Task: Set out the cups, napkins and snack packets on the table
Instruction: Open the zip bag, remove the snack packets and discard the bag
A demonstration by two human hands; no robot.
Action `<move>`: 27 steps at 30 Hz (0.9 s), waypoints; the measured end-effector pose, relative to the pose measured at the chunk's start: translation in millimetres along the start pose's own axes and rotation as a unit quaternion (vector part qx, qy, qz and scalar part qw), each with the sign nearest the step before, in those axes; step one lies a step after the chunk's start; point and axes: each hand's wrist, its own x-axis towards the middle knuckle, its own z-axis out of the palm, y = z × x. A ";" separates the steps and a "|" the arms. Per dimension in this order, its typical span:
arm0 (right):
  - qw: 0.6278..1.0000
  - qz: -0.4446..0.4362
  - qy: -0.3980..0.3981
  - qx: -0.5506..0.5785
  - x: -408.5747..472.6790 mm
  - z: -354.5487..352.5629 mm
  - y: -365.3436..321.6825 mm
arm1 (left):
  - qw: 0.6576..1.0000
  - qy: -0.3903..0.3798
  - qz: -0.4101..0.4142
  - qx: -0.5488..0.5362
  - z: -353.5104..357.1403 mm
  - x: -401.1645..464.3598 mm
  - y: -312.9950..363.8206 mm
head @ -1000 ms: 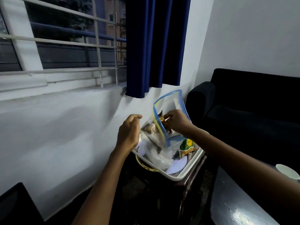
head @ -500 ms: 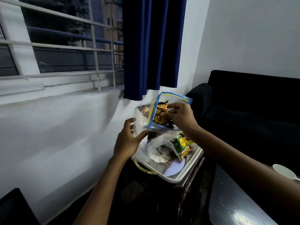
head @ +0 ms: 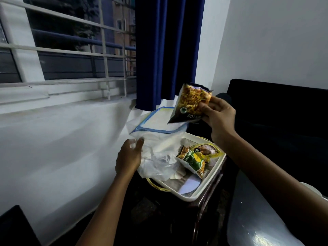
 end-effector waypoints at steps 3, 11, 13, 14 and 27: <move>0.997 -0.011 0.062 0.037 3.6 -8.3 -7.6 | 0.997 0.016 -0.043 -0.060 -0.8 1.1 -0.7; 0.987 0.038 0.081 -0.135 -2.2 -42.2 35.4 | 0.981 0.095 -0.096 -0.137 -1.7 -0.3 4.8; 0.969 0.071 0.040 -0.233 -7.2 -48.9 58.3 | 0.978 0.124 -0.093 -0.137 -3.4 -0.4 7.5; 0.956 0.081 0.019 -0.281 -10.2 -50.0 69.4 | 0.977 0.136 -0.090 -0.139 -4.3 -0.7 9.1; 0.769 0.013 -0.206 -0.604 -46.9 -37.0 155.0 | 0.965 0.141 -0.041 -0.219 2.9 -1.8 15.6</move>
